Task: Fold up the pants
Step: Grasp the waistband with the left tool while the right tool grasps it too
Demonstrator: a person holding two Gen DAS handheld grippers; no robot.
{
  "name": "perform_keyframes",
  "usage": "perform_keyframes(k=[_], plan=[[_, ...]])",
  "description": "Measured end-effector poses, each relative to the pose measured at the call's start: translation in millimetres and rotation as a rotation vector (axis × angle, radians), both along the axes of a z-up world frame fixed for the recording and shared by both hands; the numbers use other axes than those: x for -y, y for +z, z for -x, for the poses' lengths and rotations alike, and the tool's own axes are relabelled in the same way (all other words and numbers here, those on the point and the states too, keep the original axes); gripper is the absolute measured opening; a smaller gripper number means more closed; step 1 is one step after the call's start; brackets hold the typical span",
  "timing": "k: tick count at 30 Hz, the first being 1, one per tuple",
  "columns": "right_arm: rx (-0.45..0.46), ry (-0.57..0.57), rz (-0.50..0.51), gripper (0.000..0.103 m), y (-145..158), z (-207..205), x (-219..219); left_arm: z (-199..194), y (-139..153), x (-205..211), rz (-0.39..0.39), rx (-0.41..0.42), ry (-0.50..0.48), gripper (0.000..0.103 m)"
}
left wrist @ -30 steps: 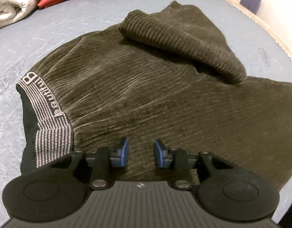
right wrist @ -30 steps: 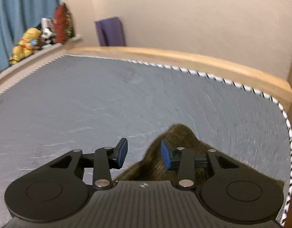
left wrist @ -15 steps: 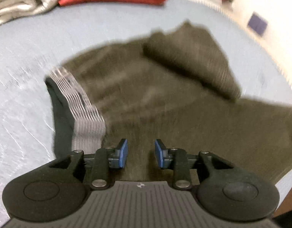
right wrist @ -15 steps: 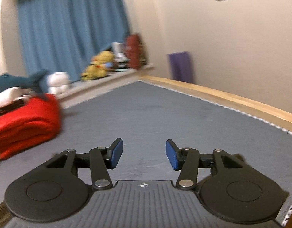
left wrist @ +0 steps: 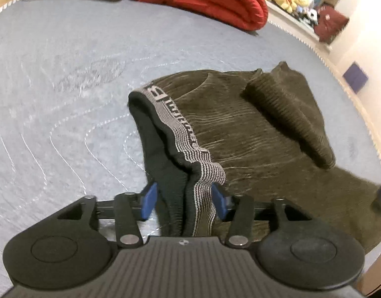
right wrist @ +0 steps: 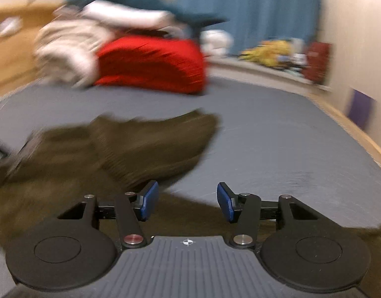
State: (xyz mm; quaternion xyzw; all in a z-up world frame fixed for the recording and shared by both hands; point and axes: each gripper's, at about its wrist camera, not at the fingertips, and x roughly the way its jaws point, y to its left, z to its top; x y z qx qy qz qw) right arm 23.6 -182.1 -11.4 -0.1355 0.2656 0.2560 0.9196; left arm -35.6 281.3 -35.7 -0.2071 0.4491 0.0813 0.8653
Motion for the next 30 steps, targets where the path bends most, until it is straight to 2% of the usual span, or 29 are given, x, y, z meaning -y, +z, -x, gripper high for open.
perform_keyframes(k=[2, 7, 9, 12, 16, 19, 21, 22, 23, 26, 28, 30], plan=[[-0.021, 0.120, 0.041, 0.053, -10, 12, -26, 1, -5, -4, 0.036, 0.000, 0.023, 0.071], [-0.051, 0.420, 0.109, 0.053, -33, 70, -82, -10, -16, 1, 0.045, -0.025, 0.015, 0.073], [-0.058, 0.502, 0.117, 0.053, -39, 89, -102, -14, -18, 5, 0.036, -0.038, 0.008, 0.074], [-0.089, 0.577, 0.139, 0.053, -49, 109, -128, -18, -22, 9, 0.025, -0.054, 0.003, 0.074], [-0.037, 0.638, 0.212, 0.053, -59, 134, -148, -21, -30, 11, 0.019, -0.068, -0.008, 0.074], [0.034, 0.668, 0.305, 0.053, -68, 145, -160, -23, -36, 11, 0.013, -0.076, -0.019, 0.074], [0.056, 0.678, 0.306, 0.052, -68, 149, -164, -25, -38, 12, 0.009, -0.072, -0.027, 0.074], [0.052, 0.688, 0.304, 0.047, -67, 148, -165, -26, -39, 12, 0.009, -0.068, -0.029, 0.074], [0.039, 0.701, 0.299, 0.037, -65, 148, -166, -26, -39, 12, 0.010, -0.064, -0.031, 0.074], [0.045, 0.731, 0.312, 0.026, -69, 150, -168, -27, -41, 12, 0.002, -0.061, -0.039, 0.073], [0.089, 0.760, 0.342, 0.022, -70, 158, -167, -25, -42, 13, -0.003, -0.057, -0.049, 0.068], [0.089, 0.765, 0.340, 0.019, -70, 157, -167, -23, -42, 15, -0.005, -0.053, -0.059, 0.062]])
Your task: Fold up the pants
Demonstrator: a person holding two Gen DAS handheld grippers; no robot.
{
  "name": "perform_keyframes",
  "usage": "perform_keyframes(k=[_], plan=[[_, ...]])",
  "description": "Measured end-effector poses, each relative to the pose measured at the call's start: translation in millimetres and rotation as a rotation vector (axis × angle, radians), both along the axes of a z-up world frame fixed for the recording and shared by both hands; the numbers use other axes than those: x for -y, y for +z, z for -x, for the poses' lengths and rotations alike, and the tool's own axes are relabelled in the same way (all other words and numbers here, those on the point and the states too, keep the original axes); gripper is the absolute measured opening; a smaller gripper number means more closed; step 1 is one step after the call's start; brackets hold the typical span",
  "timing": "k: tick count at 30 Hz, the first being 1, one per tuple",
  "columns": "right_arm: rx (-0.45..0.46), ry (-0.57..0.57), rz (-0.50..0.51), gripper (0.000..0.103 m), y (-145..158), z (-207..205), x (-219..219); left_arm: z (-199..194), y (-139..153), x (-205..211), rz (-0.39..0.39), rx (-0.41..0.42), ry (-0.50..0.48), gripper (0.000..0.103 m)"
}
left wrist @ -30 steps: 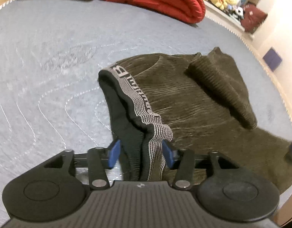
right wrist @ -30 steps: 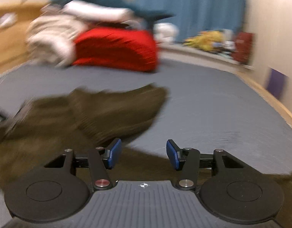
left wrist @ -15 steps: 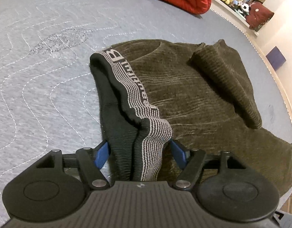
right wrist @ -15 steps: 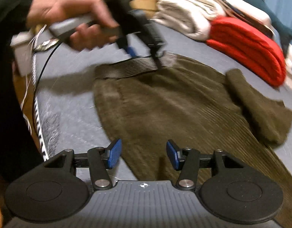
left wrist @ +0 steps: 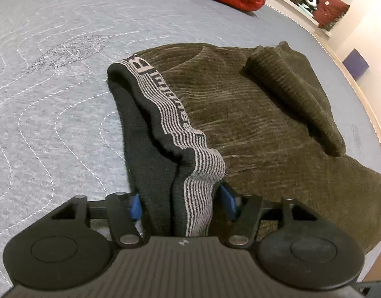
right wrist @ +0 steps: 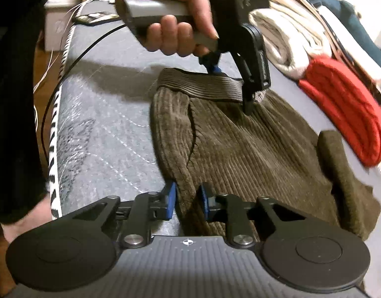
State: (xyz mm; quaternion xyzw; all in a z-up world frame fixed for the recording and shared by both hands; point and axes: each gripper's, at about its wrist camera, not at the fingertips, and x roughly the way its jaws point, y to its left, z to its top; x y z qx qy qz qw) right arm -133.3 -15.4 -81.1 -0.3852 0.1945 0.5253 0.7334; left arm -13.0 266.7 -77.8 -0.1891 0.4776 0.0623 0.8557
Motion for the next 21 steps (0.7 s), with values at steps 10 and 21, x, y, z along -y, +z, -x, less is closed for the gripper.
perform_keyframes(k=[10, 21], plan=[[-0.053, 0.053, -0.059, 0.013, 7, -11, 8, 22, 29, 4, 0.007, 0.065, -0.010, 0.024], [-0.110, 0.135, -0.105, 0.012, 23, 6, 13, 43, 18, -7, -0.003, -0.109, 0.071, 0.046]])
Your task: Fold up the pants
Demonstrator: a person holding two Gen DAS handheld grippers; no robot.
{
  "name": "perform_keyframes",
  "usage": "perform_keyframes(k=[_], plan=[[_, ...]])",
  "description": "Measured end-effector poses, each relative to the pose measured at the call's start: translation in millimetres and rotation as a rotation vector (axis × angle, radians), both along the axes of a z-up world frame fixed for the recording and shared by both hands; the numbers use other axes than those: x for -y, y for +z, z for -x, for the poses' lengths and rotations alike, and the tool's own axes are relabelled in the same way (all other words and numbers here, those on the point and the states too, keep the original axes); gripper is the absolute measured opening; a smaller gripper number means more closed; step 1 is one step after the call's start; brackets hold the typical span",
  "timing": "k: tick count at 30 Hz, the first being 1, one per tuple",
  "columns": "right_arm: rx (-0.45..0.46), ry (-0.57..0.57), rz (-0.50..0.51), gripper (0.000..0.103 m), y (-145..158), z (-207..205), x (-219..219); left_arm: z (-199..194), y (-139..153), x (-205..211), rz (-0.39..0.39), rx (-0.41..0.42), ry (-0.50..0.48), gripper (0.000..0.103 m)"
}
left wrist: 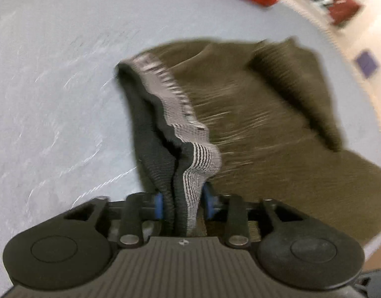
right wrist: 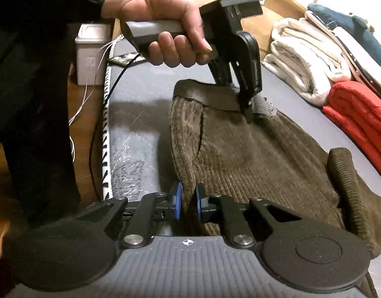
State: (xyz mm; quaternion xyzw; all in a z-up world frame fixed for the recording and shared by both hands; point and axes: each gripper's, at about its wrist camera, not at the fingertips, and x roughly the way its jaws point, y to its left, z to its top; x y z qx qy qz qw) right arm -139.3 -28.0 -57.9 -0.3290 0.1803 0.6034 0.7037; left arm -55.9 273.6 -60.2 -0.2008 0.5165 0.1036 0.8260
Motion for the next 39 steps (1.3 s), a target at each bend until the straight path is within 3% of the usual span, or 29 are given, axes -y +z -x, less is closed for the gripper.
perform_keyframes(k=[2, 4, 6, 8, 11, 13, 16, 17, 18, 20, 22, 23, 26, 28, 31, 35, 39], plan=[[-0.012, -0.018, 0.034, 0.015, -7, -2, -2, -1, 7, 0, -0.008, 0.009, 0.039, 0.052], [-0.023, -0.024, 0.032, 0.017, -2, -4, 0, -1, 26, 9, -0.081, 0.048, 0.043, 0.054], [-0.052, -0.053, -0.005, 0.027, 9, -11, 7, -1, 43, 22, -0.172, 0.093, 0.039, 0.059], [-0.080, -0.119, -0.053, 0.046, 22, -23, 14, -2, 60, 37, -0.289, 0.154, 0.010, 0.067], [-0.131, -0.212, -0.097, 0.051, 31, -42, 24, -7, 72, 53, -0.368, 0.201, -0.031, 0.067], [-0.168, -0.268, -0.094, 0.052, 29, -53, 28, -12, 72, 61, -0.352, 0.224, -0.081, 0.063], [-0.185, -0.318, -0.017, 0.052, 12, -60, 28, -29, 51, 62, -0.231, 0.202, -0.165, 0.021], [-0.166, -0.319, 0.020, 0.052, 5, -59, 27, -37, 37, 57, -0.215, 0.154, -0.161, 0.017], [-0.143, -0.306, 0.052, 0.052, 0, -56, 26, -45, 20, 51, -0.243, 0.080, -0.141, 0.011], [-0.094, -0.268, 0.087, 0.052, -9, -45, 22, -52, 3, 44, -0.279, 0.041, -0.131, 0.002], [-0.066, -0.257, 0.089, 0.052, -8, -42, 21, -56, 12, 50, -0.318, 0.035, -0.125, 0.003], [-0.076, -0.259, 0.083, 0.052, -6, -43, 22, -56, 20, 56, -0.328, 0.058, -0.125, 0.009], [-0.095, -0.289, 0.063, 0.058, -2, -51, 27, -55, 38, 74, -0.296, 0.155, -0.171, 0.024], [-0.100, -0.311, 0.074, 0.058, -4, -55, 27, -62, 32, 79, -0.268, 0.135, -0.183, 0.031], [-0.107, -0.349, 0.081, 0.058, -4, -60, 32, -69, 6, 75, -0.235, 0.027, -0.160, 0.032], [-0.113, -0.385, 0.041, 0.058, 5, -68, 37, -70, 18, 85, -0.286, 0.068, -0.152, 0.034], [-0.126, -0.469, -0.032, 0.058, 25, -85, 47, -72, 37, 105, -0.267, 0.137, -0.167, 0.034]])
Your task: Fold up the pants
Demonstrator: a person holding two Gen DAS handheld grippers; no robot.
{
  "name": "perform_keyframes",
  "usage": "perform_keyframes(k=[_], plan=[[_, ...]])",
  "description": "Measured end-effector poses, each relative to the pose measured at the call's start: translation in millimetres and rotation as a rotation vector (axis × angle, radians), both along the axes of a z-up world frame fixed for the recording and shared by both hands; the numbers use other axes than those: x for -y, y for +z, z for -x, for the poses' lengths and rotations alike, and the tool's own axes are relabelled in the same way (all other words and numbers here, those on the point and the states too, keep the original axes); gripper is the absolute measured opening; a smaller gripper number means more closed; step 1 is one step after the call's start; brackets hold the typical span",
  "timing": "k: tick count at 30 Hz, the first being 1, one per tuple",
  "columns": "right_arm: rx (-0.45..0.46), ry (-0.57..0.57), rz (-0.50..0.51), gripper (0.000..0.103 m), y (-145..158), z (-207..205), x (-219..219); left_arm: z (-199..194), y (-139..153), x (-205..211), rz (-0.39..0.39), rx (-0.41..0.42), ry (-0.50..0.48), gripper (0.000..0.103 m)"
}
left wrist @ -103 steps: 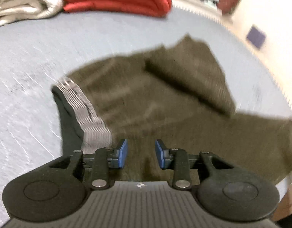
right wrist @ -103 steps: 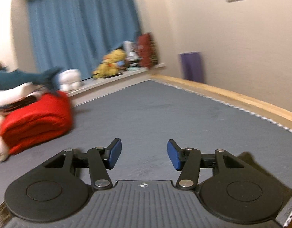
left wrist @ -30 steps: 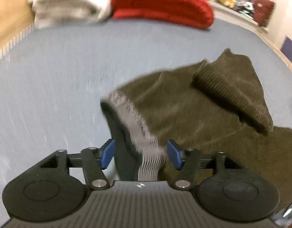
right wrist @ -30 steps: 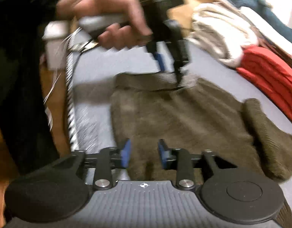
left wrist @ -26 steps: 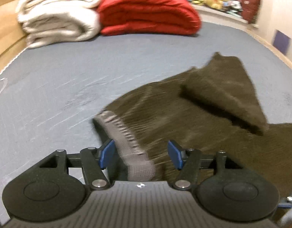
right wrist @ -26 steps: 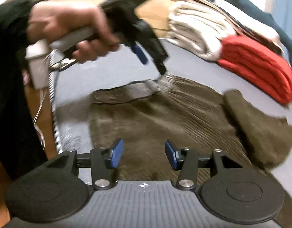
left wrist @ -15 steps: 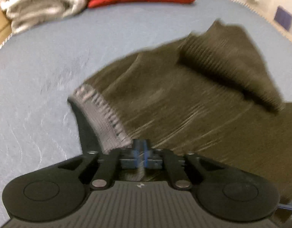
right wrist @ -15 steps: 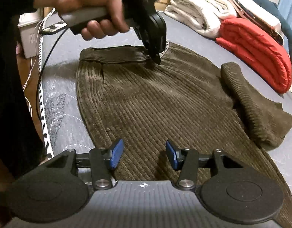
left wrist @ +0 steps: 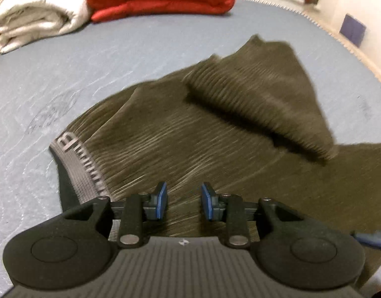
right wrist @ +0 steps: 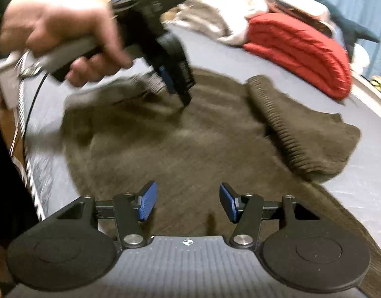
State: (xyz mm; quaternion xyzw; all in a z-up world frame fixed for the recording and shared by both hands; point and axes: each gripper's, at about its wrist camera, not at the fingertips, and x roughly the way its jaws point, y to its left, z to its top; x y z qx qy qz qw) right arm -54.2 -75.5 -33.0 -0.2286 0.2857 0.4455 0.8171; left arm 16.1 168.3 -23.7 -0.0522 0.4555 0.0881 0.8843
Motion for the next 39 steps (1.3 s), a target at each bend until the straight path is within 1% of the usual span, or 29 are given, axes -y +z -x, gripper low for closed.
perform_keyframes(k=[5, 9, 11, 14, 15, 17, 18, 21, 24, 26, 30, 33, 35, 37, 39], plan=[[0.001, -0.185, -0.126, 0.058, 33, -35, 16, -9, 18, 19, 0.023, 0.053, 0.011, 0.036], [-0.019, -0.393, -0.269, 0.058, 68, -78, 40, -26, 30, 34, 0.030, 0.088, 0.037, 0.036], [-0.024, -0.517, -0.351, 0.058, 86, -102, 56, -34, 35, 41, 0.039, 0.104, 0.061, 0.036], [-0.018, -0.632, -0.434, 0.058, 102, -131, 72, -43, 47, 51, 0.077, 0.143, 0.084, 0.035], [-0.011, -0.662, -0.456, 0.058, 106, -140, 76, -45, 53, 55, 0.096, 0.160, 0.085, 0.033], [-0.015, -0.721, -0.491, 0.058, 107, -157, 84, -50, 63, 65, 0.122, 0.189, 0.057, 0.017], [-0.047, -0.747, -0.511, 0.058, 104, -167, 88, -51, 67, 70, 0.121, 0.206, 0.043, 0.016], [-0.232, -0.823, -0.562, 0.058, 77, -202, 99, -57, 73, 84, 0.088, 0.233, 0.020, 0.014], [-0.380, -0.910, -0.573, 0.058, 47, -231, 103, -62, 67, 89, 0.092, 0.226, 0.016, 0.014], [-0.452, -0.962, -0.574, 0.058, 25, -247, 101, -65, 61, 89, 0.089, 0.214, 0.015, 0.014], [-0.561, -1.026, -0.564, 0.058, -10, -261, 100, -68, 50, 83, 0.081, 0.191, 0.010, 0.014], [-0.612, -1.046, -0.557, 0.058, -26, -265, 98, -67, 43, 75, 0.061, 0.202, 0.007, 0.014], [-0.630, -1.011, -0.548, 0.058, -32, -266, 94, -70, 36, 70, 0.039, 0.182, 0.011, 0.014], [-0.649, -0.960, -0.538, 0.058, -32, -268, 89, -72, 34, 61, 0.055, 0.178, 0.020, 0.014], [-0.661, -0.923, -0.544, 0.058, -34, -269, 79, -74, 33, 54, 0.054, 0.178, 0.034, 0.014]])
